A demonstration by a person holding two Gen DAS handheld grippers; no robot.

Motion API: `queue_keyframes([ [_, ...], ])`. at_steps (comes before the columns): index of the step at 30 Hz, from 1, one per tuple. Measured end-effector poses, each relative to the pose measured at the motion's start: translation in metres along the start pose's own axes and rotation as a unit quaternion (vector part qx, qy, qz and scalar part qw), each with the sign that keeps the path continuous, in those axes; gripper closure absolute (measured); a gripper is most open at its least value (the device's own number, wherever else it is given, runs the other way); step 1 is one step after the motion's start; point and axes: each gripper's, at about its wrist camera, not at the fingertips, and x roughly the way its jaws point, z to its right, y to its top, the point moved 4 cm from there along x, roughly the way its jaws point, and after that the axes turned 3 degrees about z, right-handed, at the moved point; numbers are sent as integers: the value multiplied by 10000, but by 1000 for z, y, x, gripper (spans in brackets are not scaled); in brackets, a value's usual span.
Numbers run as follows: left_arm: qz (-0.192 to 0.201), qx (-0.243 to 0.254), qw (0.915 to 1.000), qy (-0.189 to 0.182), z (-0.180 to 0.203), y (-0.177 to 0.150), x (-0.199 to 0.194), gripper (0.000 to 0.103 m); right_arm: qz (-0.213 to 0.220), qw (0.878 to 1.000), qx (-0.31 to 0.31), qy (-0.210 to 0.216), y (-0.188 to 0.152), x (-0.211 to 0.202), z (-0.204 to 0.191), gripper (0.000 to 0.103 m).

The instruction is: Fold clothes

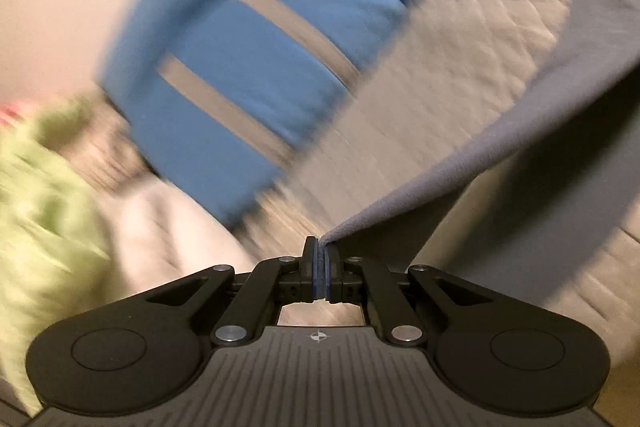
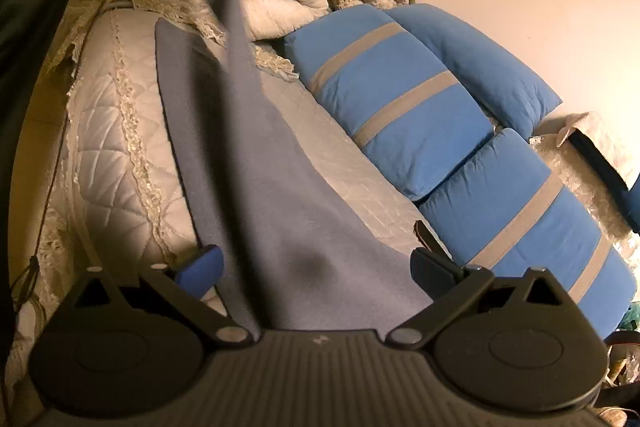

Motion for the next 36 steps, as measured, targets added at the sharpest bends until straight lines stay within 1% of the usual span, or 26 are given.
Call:
queue_keyframes([
  [1,103,220,9996,165,12,-5,-1,100,3,10000,10,6,0,0,0,0],
  [3,174,729,9966,351,42,-19,0,100,13,10000,10,1,0,0,1,0],
  [4,158,925,9950,329,58,-27,0,100,18,10000,6,0,0,0,1,0],
  [5,95,1025,9945,216,72,-36,1,100,25,10000,6,-1,0,-1,1,0],
  [8,-112,1101,9938,-66,103,-61,0,100,28,10000,21,16,0,-1,1,0],
  [11,-293,1072,9937,-118,114,-77,0,100,4,9999,79,88,0,0,2,0],
  [15,-545,1460,9877,-84,123,-95,3,99,-3,9999,22,154,0,1,-3,0],
  [17,-775,1588,9842,-51,122,-101,7,97,25,9998,-37,175,0,0,-6,0],
  [19,-975,1507,9838,-32,115,-107,7,96,32,9998,-78,190,-1,-1,-8,0],
  [21,-957,1302,9867,-146,107,-104,0,92,30,9998,-94,200,-1,-1,-8,0],
  [22,-880,1236,9882,-206,105,-99,-6,78,31,9997,-96,204,-1,-1,-8,0],
  [23,-776,1188,9895,-264,103,-93,-13,61,34,9997,-88,207,-1,-1,-7,0],
  [24,-671,1141,9907,-323,101,-86,-20,56,34,9997,-80,210,-1,-1,-7,0],
  [25,-572,1119,9913,-389,100,-77,-27,52,33,9997,-72,213,0,-1,-7,0],
  [27,-349,1135,9917,-494,102,-56,-38,52,43,9998,-70,206,0,-1,-8,0],
  [30,58,1259,9905,-543,111,-26,-52,50,74,9997,-106,212,0,-2,-9,0],
  [34,241,1554,9845,-780,130,-7,-45,50,114,9995,-169,257,0,-4,-12,0],
  [36,182,1698,9811,-912,137,-7,-35,50,117,9994,-202,263,-1,-5,-13,0],
])
